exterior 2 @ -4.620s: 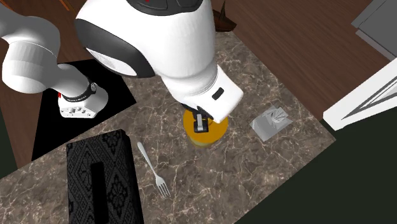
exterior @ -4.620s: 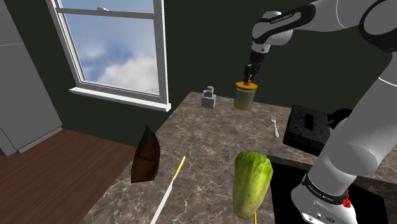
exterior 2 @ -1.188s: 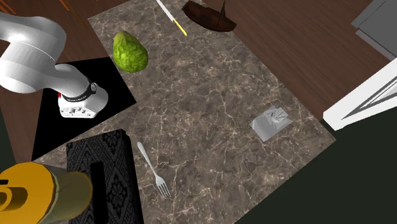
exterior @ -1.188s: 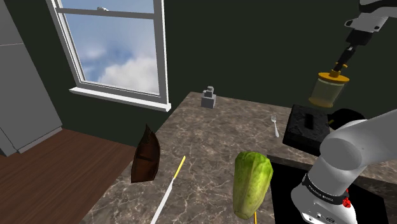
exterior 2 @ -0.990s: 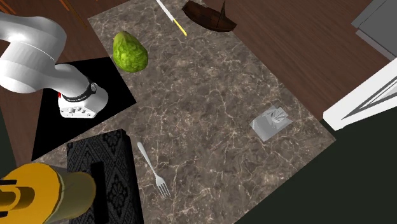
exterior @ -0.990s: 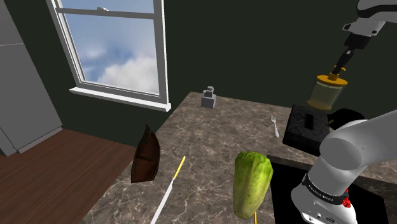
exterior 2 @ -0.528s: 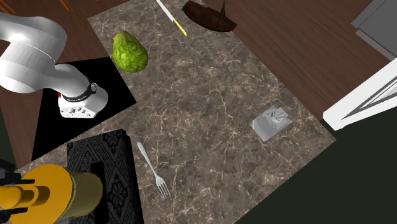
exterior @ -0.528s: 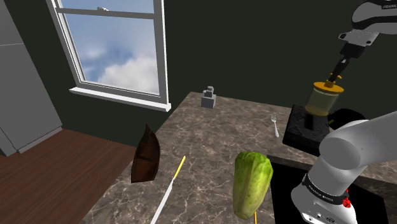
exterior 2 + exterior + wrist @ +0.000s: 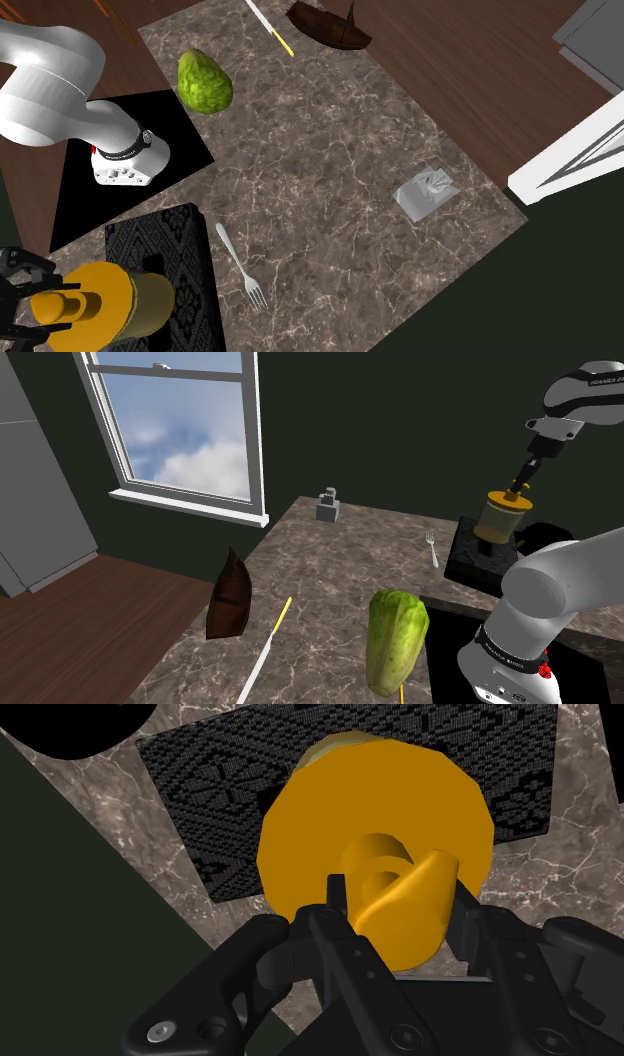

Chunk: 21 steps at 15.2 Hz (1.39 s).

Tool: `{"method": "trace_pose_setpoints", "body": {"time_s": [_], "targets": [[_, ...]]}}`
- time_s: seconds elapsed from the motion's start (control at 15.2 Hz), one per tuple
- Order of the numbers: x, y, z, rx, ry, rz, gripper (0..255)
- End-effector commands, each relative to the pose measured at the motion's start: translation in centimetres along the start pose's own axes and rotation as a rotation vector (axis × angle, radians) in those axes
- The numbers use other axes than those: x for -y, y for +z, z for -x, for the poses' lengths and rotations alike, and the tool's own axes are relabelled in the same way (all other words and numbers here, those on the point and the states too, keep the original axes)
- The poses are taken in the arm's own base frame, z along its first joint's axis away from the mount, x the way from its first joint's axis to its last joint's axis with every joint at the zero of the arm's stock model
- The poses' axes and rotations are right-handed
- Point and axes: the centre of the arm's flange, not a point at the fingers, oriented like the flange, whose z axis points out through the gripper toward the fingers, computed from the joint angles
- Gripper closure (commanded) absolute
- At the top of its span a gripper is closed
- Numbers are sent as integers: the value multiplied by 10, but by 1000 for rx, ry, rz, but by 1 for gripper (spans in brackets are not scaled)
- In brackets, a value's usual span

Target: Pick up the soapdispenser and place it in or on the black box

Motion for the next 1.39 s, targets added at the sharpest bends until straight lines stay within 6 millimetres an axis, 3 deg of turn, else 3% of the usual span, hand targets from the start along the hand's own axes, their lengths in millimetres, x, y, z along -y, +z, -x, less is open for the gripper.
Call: {"method": "trace_pose_setpoints", "body": {"time_s": [0.0,0.13,0.66,0.73,1.06,1.32], "targets": [[1,11,2,-1,0,1,255],[0,25,4,-1,0,1,255],[0,25,4,-1,0,1,255],[0,25,4,-1,0,1,0],[0,25,4,-1,0,1,0],[0,-25,4,-1,0,1,0]]}}
